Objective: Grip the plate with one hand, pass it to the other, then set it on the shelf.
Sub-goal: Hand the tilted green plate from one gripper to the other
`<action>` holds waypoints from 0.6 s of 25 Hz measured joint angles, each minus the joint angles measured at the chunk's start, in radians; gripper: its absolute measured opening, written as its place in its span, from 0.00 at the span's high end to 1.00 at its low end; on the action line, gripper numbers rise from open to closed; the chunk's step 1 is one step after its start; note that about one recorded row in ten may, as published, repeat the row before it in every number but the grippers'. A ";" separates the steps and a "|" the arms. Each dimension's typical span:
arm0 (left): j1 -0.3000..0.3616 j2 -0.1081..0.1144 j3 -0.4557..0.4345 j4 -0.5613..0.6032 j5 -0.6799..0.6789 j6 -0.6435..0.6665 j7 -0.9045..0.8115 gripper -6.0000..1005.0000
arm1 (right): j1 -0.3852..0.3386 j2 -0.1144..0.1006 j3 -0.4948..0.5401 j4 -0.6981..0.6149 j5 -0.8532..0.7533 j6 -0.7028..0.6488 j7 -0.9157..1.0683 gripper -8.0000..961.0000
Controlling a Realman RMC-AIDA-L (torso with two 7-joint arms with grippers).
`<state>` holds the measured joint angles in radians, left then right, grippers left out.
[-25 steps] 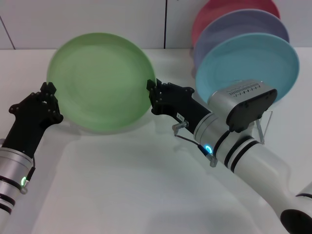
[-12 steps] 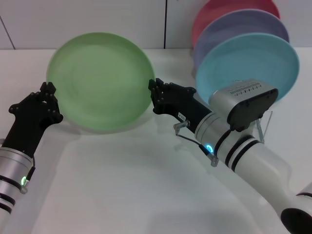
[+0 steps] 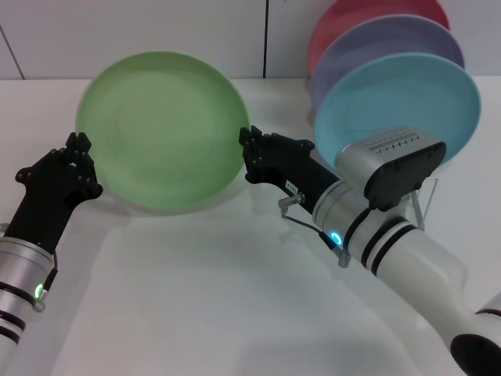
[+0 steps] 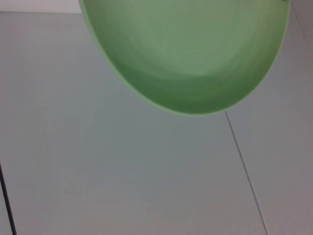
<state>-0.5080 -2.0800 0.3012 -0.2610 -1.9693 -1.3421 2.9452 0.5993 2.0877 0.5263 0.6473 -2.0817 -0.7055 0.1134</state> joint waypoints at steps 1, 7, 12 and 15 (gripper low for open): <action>0.000 0.000 0.000 0.000 0.000 0.000 0.000 0.97 | 0.000 0.000 0.000 0.000 0.000 0.000 0.000 0.92; 0.001 0.000 0.001 -0.002 0.001 -0.004 0.000 0.97 | -0.001 0.000 0.000 0.000 -0.004 0.000 0.000 0.94; 0.003 0.000 0.001 -0.004 0.003 -0.007 0.000 0.96 | -0.003 0.000 0.000 -0.001 -0.004 0.000 0.000 0.95; 0.005 0.000 -0.003 -0.005 0.016 -0.008 0.000 0.96 | -0.005 0.000 0.000 -0.001 -0.005 -0.001 0.000 0.96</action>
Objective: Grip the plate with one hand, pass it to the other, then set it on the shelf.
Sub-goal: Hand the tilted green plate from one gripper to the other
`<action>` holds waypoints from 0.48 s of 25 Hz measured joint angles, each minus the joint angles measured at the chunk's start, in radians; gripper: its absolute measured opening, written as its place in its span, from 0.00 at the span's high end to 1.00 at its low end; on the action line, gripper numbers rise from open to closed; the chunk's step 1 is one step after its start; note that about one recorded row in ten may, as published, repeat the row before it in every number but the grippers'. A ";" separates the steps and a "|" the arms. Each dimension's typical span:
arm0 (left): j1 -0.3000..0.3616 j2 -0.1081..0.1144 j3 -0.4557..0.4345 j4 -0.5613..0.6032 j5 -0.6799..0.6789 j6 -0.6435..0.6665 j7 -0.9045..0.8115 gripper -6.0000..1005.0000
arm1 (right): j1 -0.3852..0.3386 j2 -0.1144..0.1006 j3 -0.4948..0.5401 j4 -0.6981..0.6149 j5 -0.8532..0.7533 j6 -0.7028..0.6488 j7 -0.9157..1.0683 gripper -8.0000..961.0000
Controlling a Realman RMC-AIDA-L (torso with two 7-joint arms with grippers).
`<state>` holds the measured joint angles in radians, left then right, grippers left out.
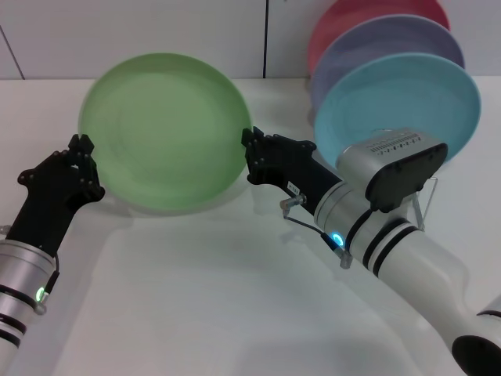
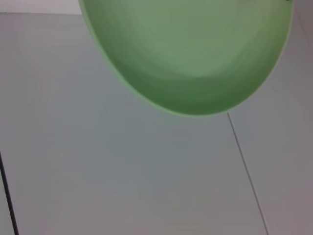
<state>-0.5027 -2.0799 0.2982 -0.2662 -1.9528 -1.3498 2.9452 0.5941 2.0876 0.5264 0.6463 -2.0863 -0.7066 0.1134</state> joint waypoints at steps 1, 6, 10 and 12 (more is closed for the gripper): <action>0.001 0.000 -0.002 0.000 0.007 -0.001 0.000 0.96 | 0.000 0.000 0.000 0.000 0.000 0.000 0.000 0.96; 0.002 0.000 0.002 0.000 0.013 -0.004 0.000 0.96 | -0.002 0.001 0.000 0.000 0.004 -0.005 0.000 0.96; 0.008 0.000 -0.003 -0.001 0.052 -0.012 0.000 0.96 | -0.003 0.001 0.001 0.000 0.005 -0.006 0.000 0.96; 0.010 0.000 -0.004 -0.001 0.066 -0.021 0.000 0.93 | -0.003 0.001 0.001 0.000 0.005 -0.007 0.000 0.96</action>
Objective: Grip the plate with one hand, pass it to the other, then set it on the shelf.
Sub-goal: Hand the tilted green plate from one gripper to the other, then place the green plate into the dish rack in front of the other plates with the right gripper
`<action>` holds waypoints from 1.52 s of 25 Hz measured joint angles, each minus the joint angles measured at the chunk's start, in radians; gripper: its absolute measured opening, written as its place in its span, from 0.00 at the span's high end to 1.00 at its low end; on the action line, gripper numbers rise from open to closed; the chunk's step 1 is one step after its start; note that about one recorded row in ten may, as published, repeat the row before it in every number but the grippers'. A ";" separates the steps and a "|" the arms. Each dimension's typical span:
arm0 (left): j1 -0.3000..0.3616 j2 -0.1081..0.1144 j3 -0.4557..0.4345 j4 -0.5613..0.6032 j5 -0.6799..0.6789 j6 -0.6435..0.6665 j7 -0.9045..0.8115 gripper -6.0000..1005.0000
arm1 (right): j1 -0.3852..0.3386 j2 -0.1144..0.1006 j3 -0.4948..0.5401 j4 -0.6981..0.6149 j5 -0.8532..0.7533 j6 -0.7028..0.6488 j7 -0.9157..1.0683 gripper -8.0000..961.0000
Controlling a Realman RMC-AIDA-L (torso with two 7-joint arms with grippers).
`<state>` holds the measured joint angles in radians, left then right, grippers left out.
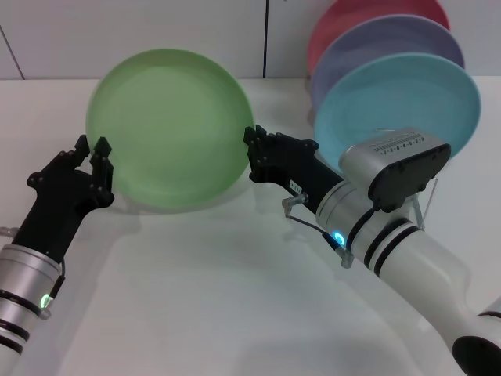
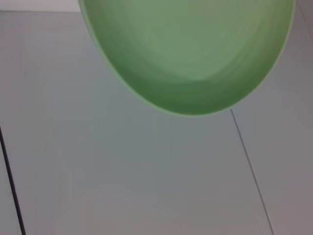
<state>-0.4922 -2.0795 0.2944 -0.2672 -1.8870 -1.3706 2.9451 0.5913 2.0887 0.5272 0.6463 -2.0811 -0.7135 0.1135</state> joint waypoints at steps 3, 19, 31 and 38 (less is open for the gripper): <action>0.008 -0.001 -0.001 -0.002 0.009 -0.015 -0.002 0.83 | 0.000 0.001 0.001 0.002 0.000 -0.001 -0.001 0.96; 0.041 0.003 -0.045 0.009 0.008 -0.034 -0.018 0.49 | -0.005 0.001 0.014 -0.002 -0.001 -0.004 -0.008 0.96; 0.077 0.009 -0.114 0.079 0.005 -0.087 -0.113 0.49 | 0.000 0.001 0.025 -0.023 -0.008 -0.032 -0.012 0.97; 0.097 0.011 -0.175 0.155 0.002 -0.093 -0.226 0.49 | 0.011 -0.003 0.025 -0.061 -0.058 -0.086 -0.021 0.97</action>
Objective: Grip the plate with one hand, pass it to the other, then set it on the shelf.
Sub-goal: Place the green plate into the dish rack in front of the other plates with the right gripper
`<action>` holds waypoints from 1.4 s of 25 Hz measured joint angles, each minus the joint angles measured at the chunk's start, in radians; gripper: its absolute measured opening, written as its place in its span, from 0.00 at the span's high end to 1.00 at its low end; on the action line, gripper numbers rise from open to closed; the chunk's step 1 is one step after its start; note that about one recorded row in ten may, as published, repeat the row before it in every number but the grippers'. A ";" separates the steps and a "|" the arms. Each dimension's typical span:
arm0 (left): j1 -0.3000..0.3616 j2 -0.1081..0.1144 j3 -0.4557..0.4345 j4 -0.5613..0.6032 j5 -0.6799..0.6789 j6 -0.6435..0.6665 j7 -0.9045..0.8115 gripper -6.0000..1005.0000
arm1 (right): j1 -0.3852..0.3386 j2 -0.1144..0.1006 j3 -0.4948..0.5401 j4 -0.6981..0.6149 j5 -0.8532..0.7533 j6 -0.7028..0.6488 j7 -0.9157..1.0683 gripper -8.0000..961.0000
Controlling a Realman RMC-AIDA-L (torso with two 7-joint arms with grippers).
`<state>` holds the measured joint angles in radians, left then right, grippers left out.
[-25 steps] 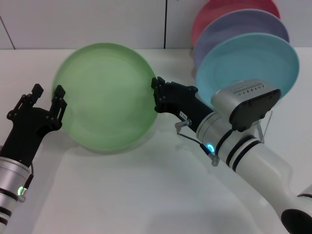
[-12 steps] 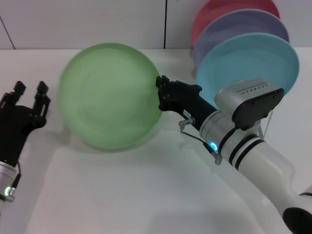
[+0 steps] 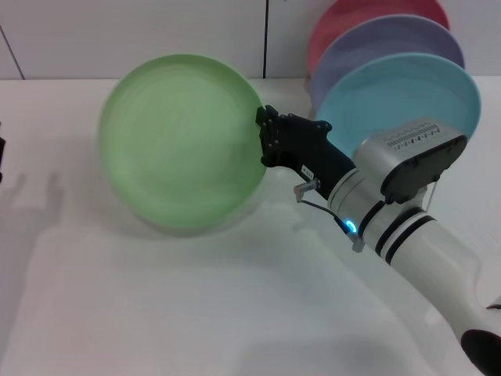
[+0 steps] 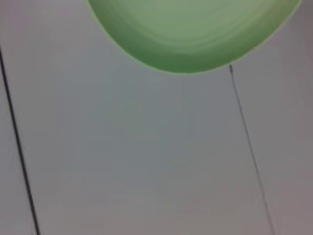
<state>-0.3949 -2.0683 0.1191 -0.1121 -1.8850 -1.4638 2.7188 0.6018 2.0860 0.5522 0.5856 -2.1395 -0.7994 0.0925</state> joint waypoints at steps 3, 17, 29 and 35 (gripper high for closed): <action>0.000 0.001 -0.011 0.006 0.000 0.000 -0.004 0.49 | 0.000 0.000 0.001 -0.004 -0.016 -0.011 -0.029 0.97; -0.014 0.004 -0.035 0.043 -0.003 0.040 -0.081 0.49 | -0.021 -0.007 0.006 0.045 -0.134 -0.103 -0.307 0.97; -0.041 0.003 -0.034 0.054 0.004 0.080 -0.116 0.49 | -0.173 -0.007 0.079 0.170 -0.164 -0.221 -0.713 0.97; -0.050 0.004 -0.029 0.056 0.006 0.106 -0.123 0.49 | -0.240 -0.007 0.076 0.198 -0.190 -0.337 -0.783 0.97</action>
<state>-0.4449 -2.0647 0.0904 -0.0563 -1.8789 -1.3579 2.5957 0.3618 2.0789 0.6281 0.7831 -2.3296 -1.1360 -0.6901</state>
